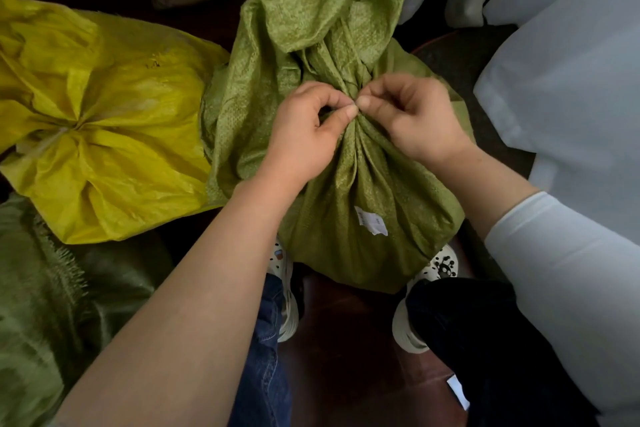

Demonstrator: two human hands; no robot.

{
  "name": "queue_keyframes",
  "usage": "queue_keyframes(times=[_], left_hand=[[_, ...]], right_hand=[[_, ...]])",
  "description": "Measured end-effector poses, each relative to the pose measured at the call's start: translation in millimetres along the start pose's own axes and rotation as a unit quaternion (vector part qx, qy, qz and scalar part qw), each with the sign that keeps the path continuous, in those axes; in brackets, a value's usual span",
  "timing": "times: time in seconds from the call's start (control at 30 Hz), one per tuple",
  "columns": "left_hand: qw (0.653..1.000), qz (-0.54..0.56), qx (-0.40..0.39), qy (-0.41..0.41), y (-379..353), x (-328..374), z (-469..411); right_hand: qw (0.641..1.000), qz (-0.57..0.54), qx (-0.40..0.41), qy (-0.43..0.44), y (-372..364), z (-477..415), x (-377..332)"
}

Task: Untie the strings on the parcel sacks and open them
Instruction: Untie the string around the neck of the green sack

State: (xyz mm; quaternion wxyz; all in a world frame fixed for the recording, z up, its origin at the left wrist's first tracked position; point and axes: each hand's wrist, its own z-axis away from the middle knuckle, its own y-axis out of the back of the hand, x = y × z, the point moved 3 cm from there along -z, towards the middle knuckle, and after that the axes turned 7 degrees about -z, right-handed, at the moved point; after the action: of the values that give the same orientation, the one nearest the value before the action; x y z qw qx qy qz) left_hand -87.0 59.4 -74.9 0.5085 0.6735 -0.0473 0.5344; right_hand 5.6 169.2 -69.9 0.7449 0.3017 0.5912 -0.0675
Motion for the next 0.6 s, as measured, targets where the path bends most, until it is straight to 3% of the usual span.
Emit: queue_keyframes(times=[0.1,0.17,0.23,0.3,0.4,0.6], left_hand=[[1.000,0.011,-0.003,0.014,-2,0,-2],[1.000,0.016,-0.008,0.017,-1,-2,-3],[1.000,0.012,-0.017,0.020,-1,-5,-1],[1.000,-0.018,-0.023,0.003,-1,-6,2],[0.998,-0.058,-0.029,-0.025,0,-3,4],[0.998,-0.049,-0.017,-0.033,1,1,3]], right_hand=[[0.965,-0.218,0.032,-0.143,-6,3,6],[0.950,-0.263,0.027,-0.165,-7,4,7],[0.975,-0.192,-0.005,-0.108,-2,1,8],[0.998,-0.032,-0.045,-0.005,1,-1,4],[0.983,0.144,-0.061,0.095,3,-1,2],[0.972,0.187,-0.023,0.139,6,1,2]])
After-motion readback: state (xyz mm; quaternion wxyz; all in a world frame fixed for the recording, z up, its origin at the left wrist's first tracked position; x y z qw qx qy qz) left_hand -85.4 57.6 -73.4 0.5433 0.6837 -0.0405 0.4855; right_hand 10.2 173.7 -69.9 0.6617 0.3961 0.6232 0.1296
